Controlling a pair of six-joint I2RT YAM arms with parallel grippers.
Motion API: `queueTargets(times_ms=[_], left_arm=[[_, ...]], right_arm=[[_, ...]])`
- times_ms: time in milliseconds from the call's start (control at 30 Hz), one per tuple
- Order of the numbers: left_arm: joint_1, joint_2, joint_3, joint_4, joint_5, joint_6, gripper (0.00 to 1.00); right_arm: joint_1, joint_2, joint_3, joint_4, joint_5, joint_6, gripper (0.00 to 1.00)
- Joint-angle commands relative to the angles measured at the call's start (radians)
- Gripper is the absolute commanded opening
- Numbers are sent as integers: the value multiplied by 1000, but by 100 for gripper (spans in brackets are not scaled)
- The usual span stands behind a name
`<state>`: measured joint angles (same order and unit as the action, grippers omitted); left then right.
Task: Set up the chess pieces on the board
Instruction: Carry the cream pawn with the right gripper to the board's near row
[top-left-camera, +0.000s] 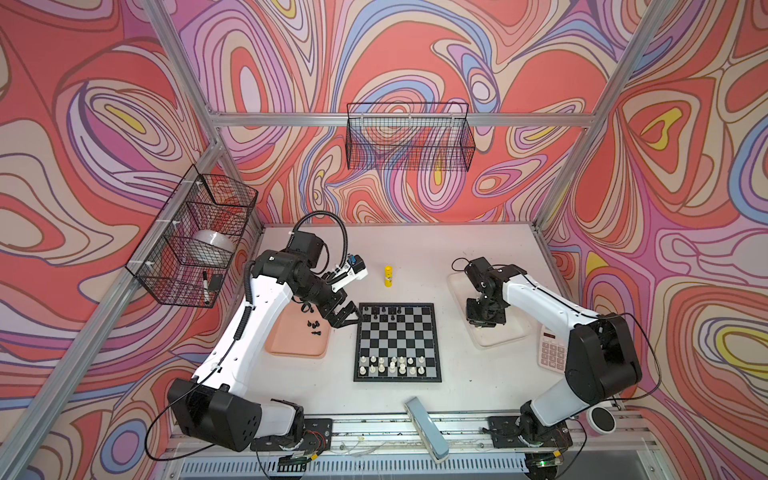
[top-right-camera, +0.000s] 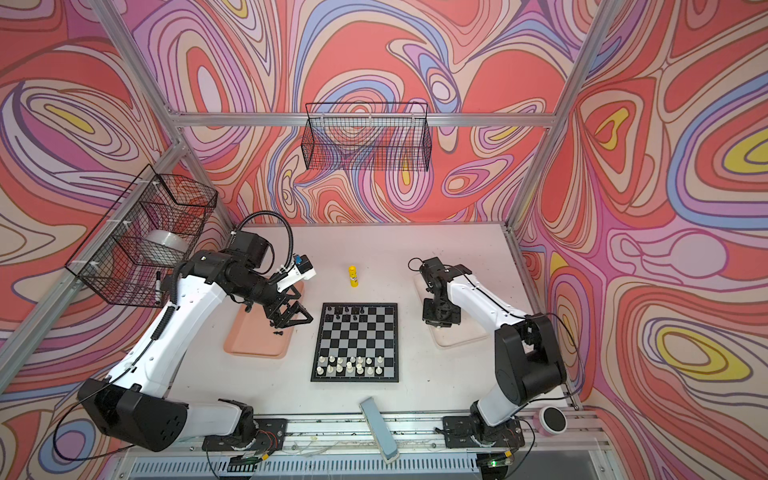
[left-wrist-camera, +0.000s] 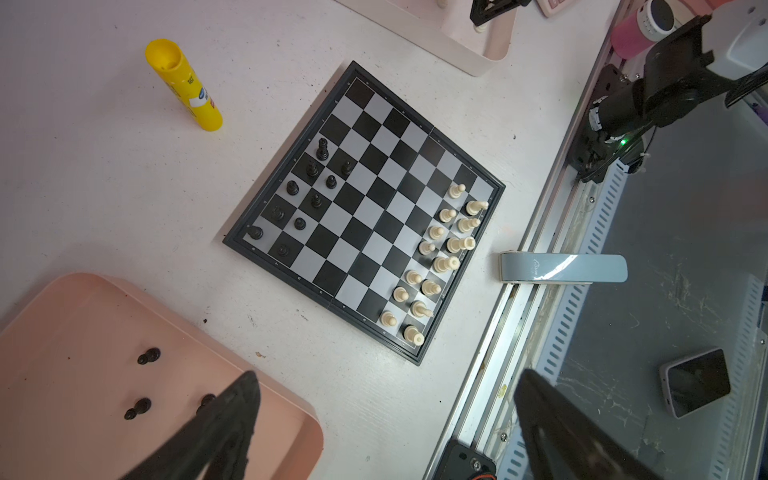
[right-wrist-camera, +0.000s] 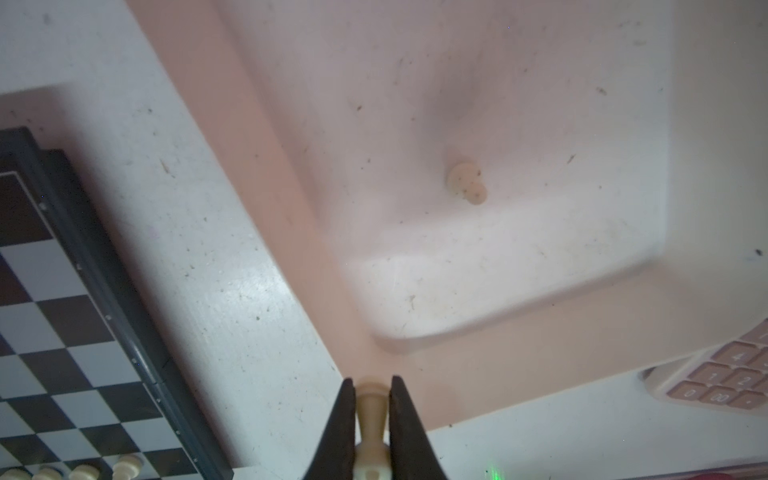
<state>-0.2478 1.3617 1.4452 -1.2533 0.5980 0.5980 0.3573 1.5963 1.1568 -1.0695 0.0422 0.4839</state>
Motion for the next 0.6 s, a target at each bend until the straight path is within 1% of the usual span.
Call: queueTargets(times_ms=[0,333,567], left_arm=[[4,-19,-12,5,-9,2,97],[10,-29,-36,25,-4,-14,97],[10,-29,-49,44,-11,-28,97]], right_arm=[[49,11,33,-35,14,32,13],[264,-4,34,-31,-18,172,13],[403,-29,6,-10,-9,274,13]])
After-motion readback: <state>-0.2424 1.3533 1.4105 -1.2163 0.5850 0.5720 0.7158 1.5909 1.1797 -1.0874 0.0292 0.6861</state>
